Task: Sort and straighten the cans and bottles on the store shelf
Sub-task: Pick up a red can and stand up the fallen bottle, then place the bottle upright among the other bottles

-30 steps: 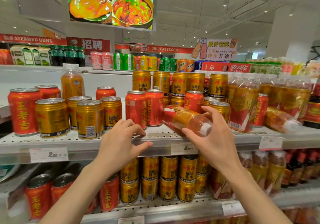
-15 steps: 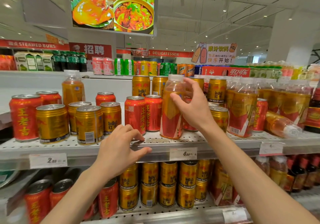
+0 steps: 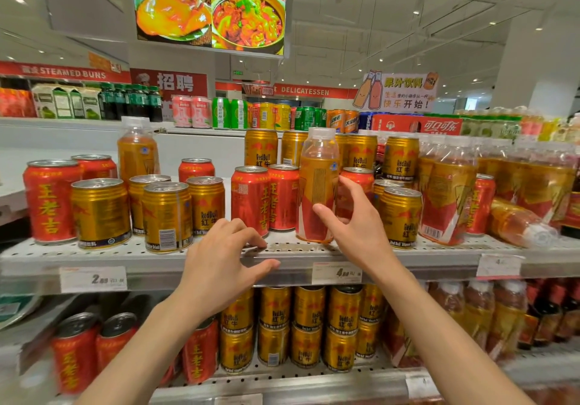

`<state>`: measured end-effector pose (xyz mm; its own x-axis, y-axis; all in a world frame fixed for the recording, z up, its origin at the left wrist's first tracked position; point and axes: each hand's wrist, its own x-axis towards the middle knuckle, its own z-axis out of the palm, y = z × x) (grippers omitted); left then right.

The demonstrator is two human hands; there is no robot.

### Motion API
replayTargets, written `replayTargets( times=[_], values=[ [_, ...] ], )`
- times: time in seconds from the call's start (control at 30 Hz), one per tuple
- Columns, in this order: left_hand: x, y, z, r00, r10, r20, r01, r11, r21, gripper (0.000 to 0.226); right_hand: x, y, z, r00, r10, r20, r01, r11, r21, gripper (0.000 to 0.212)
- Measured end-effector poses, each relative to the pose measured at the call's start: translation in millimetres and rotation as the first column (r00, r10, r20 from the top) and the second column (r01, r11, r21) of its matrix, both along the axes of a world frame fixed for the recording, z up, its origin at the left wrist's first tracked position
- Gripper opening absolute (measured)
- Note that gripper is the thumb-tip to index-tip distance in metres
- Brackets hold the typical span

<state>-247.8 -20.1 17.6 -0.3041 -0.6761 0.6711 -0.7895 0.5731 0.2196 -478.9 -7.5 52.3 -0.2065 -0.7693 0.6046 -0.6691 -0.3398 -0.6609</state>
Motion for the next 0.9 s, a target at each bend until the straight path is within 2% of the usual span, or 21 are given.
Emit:
replayTargets(
  times=[0.2,0.33,0.5,0.57,0.63,0.73,0.9],
  values=[
    [4,6,-12,0.997,-0.056,-0.057,0.055,0.998,-0.02,0.035,-1,36,-16,0.995,0.089,-0.045,-0.08,0.984,0.159,0.079],
    [12,22,-25,0.963,-0.192,-0.188,0.195,0.981,0.0,0.039,-4,65,-41,0.986,0.038,-0.16,-0.022,0.995,0.098,0.069],
    [14,52,-50,0.911,-0.277,-0.305,0.301,0.953,0.035,0.042,-1,101,-85,0.983,-0.026,-0.181,0.034,0.999,0.042,0.068],
    [14,61,-59,0.891,-0.282,-0.356,0.316,0.948,0.042,0.04,-3,111,-106,0.99,-0.035,-0.137,0.045,0.996,0.076,0.064],
    [11,68,-67,0.861,-0.276,-0.427,0.34,0.937,0.079,0.037,-6,118,-121,0.999,-0.023,-0.024,0.027,0.986,0.163,0.06],
    [0,74,-83,0.827,-0.236,-0.511,0.382,0.902,0.201,0.038,-17,127,-139,0.989,-0.046,0.14,0.008,0.965,0.263,0.058],
    [-26,80,-107,0.796,-0.136,-0.59,0.407,0.842,0.355,0.041,-48,140,-151,0.969,-0.076,0.234,0.005,0.957,0.29,0.051]
  ],
)
